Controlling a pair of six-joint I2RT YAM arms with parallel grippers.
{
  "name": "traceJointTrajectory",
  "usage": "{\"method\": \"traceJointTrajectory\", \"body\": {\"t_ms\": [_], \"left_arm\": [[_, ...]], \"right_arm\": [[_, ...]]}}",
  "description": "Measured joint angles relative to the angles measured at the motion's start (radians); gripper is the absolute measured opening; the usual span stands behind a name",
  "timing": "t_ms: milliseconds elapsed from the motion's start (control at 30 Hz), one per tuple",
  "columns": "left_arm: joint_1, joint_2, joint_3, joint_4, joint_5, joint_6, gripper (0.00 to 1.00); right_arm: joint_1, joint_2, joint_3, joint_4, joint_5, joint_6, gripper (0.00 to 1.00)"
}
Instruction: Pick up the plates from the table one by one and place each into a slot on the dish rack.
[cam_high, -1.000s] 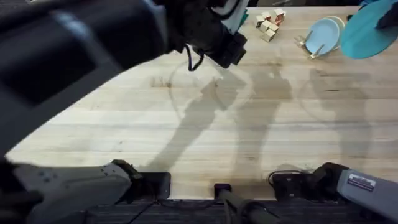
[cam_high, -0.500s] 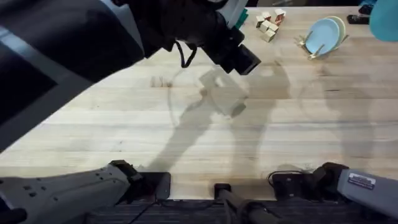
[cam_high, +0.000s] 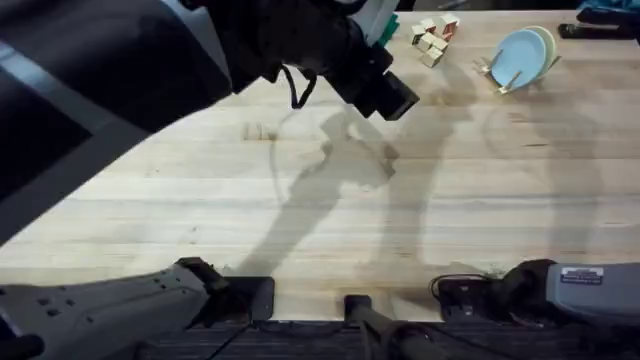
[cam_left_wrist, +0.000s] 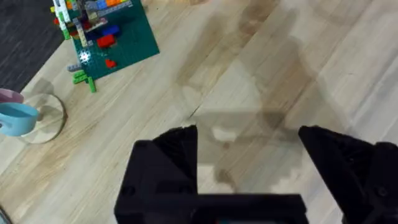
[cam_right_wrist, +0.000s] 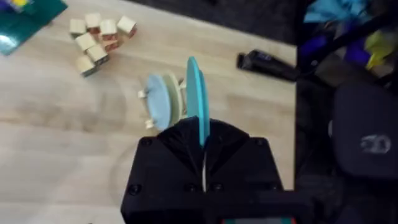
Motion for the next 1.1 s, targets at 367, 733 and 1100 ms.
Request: {"method": "traceJointTrajectory", "body": {"t_ms": [367, 733, 1100], "left_arm": [[0.000, 0.000, 0.000, 0.000, 0.000, 0.000, 0.993], [0.000, 0.000, 0.000, 0.000, -0.003, 0.000, 0.993], [0.000, 0.000, 0.000, 0.000, -0.003, 0.000, 0.993]], "right_arm": [[0.000, 0.150, 0.003, 0.099, -0.092, -0.121, 0.030], [0.000, 0.235, 0.003, 0.087, -0.149, -0.154, 0.030], [-0.004, 0.235, 0.003, 0.088, -0.152, -0.182, 0.030]]}}
